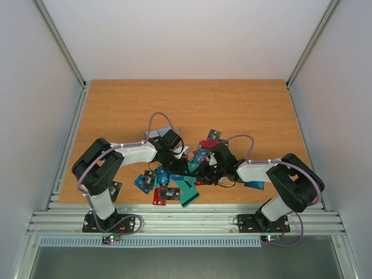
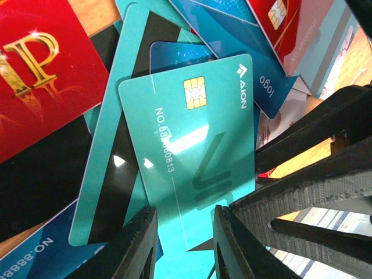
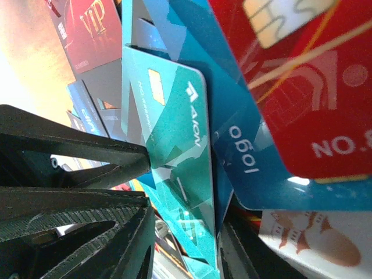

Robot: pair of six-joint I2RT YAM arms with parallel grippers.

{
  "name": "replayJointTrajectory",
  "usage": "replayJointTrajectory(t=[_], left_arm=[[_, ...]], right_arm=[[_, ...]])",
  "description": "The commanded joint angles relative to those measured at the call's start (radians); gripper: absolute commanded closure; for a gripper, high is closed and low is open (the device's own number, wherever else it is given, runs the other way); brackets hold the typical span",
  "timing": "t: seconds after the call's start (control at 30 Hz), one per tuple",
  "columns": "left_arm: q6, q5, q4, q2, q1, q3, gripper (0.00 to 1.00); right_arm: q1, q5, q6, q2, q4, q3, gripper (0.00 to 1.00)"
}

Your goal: Put the credit cards into the card holder

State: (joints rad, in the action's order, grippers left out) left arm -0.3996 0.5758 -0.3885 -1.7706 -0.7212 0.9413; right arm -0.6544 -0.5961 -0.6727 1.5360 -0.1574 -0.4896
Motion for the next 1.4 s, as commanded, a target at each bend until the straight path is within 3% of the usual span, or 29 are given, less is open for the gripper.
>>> replayJointTrajectory(t=[0.0, 0.47, 0.57, 0.83, 1.07, 1.37], left_arm=[[-0.054, 0.085, 0.063, -0.011, -0.042, -0.041, 0.7], [-0.087, 0.062, 0.082, 0.019, -0.041, -0.052, 0.7], [-0.089, 0.026, 0.042, 0.08, -0.041, -0.043, 0.65], [-0.13, -0.071, -0.035, 0.257, -0.04, -0.053, 0.49], [-0.17, -0.115, -0.054, 0.371, -0.036, -0.065, 0.39], [-0.265, -0.11, 0.024, 0.597, -0.014, -0.146, 0.37]], right_arm=[[-0.006, 0.025, 0.019, 0.009, 0.0, 0.02, 0.72], [-0.005, 0.012, 0.032, -0.009, 0.06, 0.018, 0.92], [-0.007, 0.0, 0.039, -0.031, 0.088, 0.009, 0.96], [-0.006, -0.023, 0.111, -0.114, 0.306, -0.067, 0.98], [-0.006, -0.097, 0.198, -0.189, 0.385, -0.108, 0.98], [-0.006, -0.226, 0.305, -0.258, 0.448, -0.212, 0.99]])
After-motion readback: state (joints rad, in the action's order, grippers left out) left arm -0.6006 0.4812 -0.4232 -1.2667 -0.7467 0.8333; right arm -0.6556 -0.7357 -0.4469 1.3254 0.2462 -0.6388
